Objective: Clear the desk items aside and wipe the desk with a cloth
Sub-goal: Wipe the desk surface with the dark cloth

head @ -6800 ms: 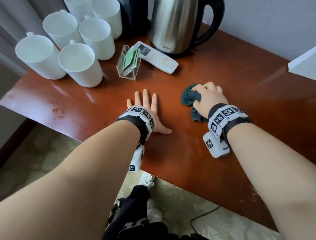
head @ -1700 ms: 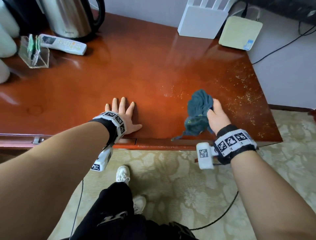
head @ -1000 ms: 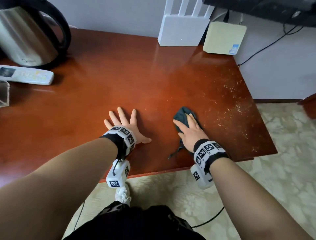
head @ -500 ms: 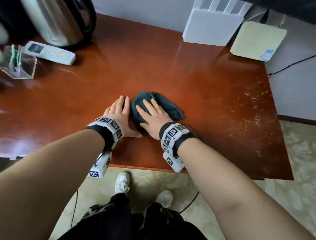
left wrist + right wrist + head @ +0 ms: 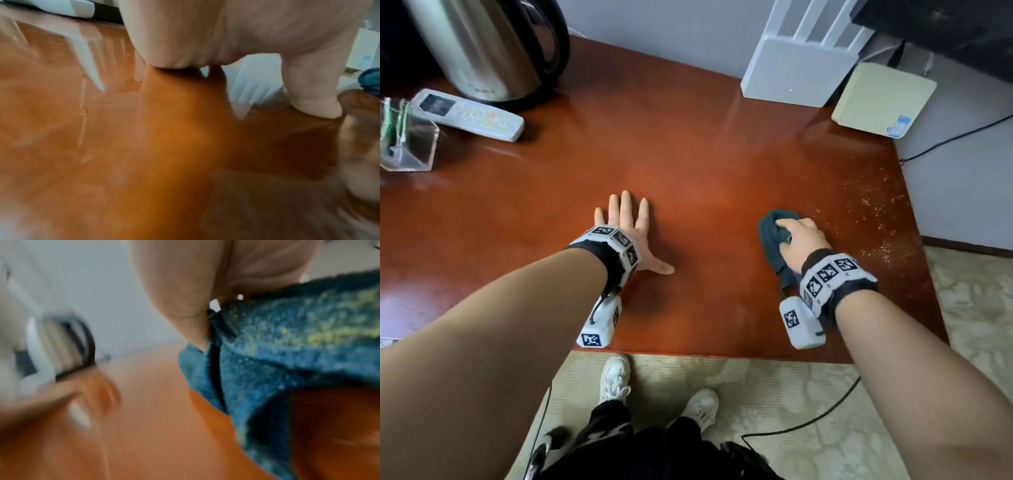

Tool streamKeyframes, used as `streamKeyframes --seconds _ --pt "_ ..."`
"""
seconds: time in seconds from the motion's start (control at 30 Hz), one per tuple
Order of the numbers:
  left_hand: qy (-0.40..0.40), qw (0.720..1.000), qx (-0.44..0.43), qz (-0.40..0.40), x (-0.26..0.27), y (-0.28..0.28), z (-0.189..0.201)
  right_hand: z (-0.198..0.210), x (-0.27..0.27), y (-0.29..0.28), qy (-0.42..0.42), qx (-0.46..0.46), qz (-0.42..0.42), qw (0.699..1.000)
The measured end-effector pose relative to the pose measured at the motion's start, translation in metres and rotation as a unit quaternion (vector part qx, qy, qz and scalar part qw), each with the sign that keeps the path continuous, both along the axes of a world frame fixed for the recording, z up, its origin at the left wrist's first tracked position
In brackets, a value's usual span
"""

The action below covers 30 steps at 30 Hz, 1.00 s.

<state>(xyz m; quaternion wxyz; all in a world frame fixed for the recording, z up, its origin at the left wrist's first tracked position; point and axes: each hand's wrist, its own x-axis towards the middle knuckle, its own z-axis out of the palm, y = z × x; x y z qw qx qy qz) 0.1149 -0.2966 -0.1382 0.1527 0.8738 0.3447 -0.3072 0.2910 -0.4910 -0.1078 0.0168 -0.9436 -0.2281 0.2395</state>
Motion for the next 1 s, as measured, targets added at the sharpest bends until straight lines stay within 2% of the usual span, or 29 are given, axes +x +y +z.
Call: streamKeyframes --seconds 0.1,0.17,0.27,0.33,0.5,0.6,0.67,0.77,0.87,0.93,1.0 --pt "0.011 1.000 0.011 -0.026 0.000 0.002 -0.002 0.019 -0.014 0.023 0.034 0.125 0.017 0.991" --pt "0.011 0.999 0.013 -0.032 0.000 0.004 -0.002 0.022 -0.035 0.047 0.038 0.159 0.100 0.981" --pt "0.002 0.999 0.007 -0.032 -0.002 0.006 -0.003 -0.001 -0.063 0.079 0.035 0.061 0.229 0.971" --pt "-0.003 0.999 0.003 -0.035 -0.003 0.007 -0.004 -0.016 -0.073 0.089 0.029 0.017 0.236 0.971" --pt "-0.006 0.999 0.002 -0.037 -0.002 0.008 -0.007 -0.022 -0.058 0.092 0.010 0.036 0.194 0.980" --pt "0.002 0.999 0.004 -0.038 -0.001 0.006 -0.007 -0.017 -0.036 0.072 -0.019 0.032 0.082 0.996" --pt "0.001 0.999 0.005 -0.037 -0.002 0.006 -0.006 -0.012 -0.030 0.052 -0.034 0.001 0.012 0.999" --pt "-0.001 0.999 0.002 -0.042 -0.001 0.008 -0.006 -0.001 -0.031 0.033 -0.027 -0.058 -0.016 0.998" --pt "-0.002 0.999 0.002 -0.044 -0.001 0.009 -0.007 0.008 -0.031 0.026 0.038 0.026 -0.041 0.998" --pt "-0.006 0.999 0.002 -0.048 -0.002 0.008 -0.008 0.013 -0.036 0.025 0.122 0.137 -0.099 0.978" --pt "-0.010 0.999 0.001 -0.047 -0.003 0.009 -0.008 0.013 -0.042 0.027 0.162 0.176 -0.130 0.962"
